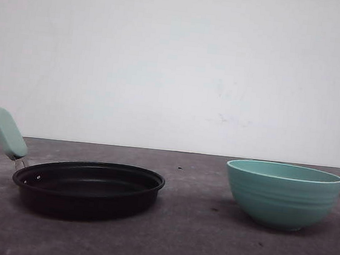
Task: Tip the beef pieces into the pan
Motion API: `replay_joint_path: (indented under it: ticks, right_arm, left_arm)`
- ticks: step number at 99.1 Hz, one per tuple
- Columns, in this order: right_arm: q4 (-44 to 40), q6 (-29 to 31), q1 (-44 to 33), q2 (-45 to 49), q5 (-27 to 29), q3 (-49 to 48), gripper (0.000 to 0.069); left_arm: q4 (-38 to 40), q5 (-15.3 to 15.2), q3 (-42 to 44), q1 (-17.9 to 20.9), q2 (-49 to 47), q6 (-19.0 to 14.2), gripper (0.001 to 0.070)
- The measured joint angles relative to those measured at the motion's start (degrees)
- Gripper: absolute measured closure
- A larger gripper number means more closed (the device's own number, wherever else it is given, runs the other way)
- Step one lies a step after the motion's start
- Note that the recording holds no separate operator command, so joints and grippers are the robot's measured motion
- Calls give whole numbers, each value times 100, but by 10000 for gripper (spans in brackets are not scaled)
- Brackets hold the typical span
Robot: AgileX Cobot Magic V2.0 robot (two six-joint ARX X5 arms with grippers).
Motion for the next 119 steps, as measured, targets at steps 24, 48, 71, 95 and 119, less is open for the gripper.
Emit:
replay_joint_path:
  ticks: [24,48,71,95,119]
  right_arm:
    - [-413,-125,0,111,-525,17,625]
    - [-1019,-249,2,1014,-601,914,202]
    - [-1174,-297,2,2057,-599,1694,8]
    - [-1735,-297,2,2857,-588,1764,7]
    - [-2588,-299,2,3521,-586,1764,7]
  left_arm:
    - [-256,221,-11,0,28,-61,482]
    - [-1058,50,332,0,208,503,317]
    - [-1029,-79,782,0,584,986,18]
    - [-1449,-125,793,0,1154,669,18]
    - [-1032,-109,-13,-7,2063,46,18]
